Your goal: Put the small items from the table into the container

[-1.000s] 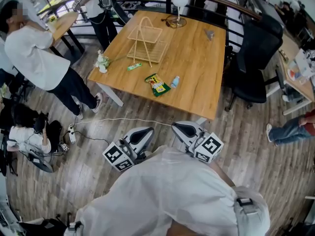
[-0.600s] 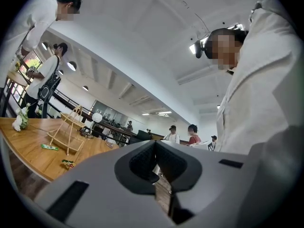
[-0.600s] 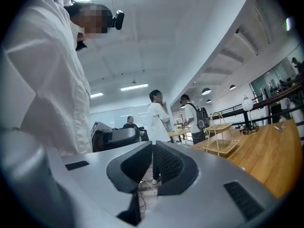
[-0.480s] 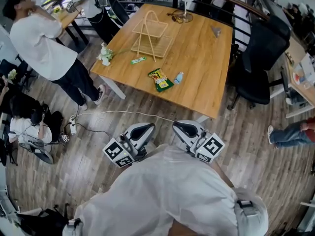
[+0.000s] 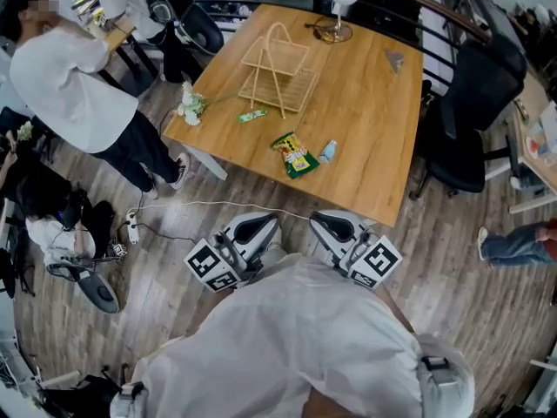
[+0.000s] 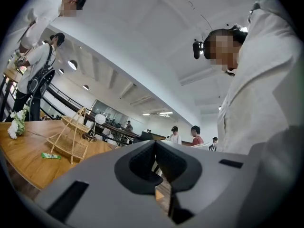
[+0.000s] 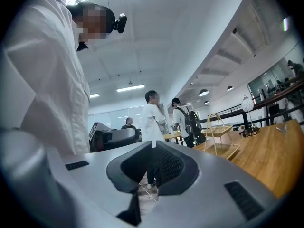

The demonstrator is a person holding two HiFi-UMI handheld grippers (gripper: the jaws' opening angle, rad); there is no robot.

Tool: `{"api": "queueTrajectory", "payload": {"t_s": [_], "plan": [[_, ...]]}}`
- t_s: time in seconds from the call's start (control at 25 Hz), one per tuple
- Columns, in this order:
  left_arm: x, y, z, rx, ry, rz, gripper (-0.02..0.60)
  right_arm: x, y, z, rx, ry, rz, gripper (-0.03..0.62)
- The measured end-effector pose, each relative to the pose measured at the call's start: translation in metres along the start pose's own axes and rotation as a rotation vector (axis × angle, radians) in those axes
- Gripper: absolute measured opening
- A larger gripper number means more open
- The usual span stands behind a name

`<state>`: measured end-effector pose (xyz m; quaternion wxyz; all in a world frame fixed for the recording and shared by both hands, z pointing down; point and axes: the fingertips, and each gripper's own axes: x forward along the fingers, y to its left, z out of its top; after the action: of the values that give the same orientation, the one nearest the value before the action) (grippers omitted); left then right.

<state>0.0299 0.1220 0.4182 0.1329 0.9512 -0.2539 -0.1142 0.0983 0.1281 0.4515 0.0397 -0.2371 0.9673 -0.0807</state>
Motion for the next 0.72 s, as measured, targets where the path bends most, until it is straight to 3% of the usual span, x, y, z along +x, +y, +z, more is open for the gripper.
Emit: {"api": "queueTrajectory", "payload": {"t_s": [0.4,0.72], "plan": [[0.028,0.111,0.054,0.021,-0.004,-0.062,0.006,0.090,-0.080,0.028,-0.032,-0.004,-0.050,0.018],[0.032,0.179,0.068,0.028,0.031,-0.117,0.006,0.141,-0.116,0.027,-0.032,-0.011,-0.121,0.018]]}}
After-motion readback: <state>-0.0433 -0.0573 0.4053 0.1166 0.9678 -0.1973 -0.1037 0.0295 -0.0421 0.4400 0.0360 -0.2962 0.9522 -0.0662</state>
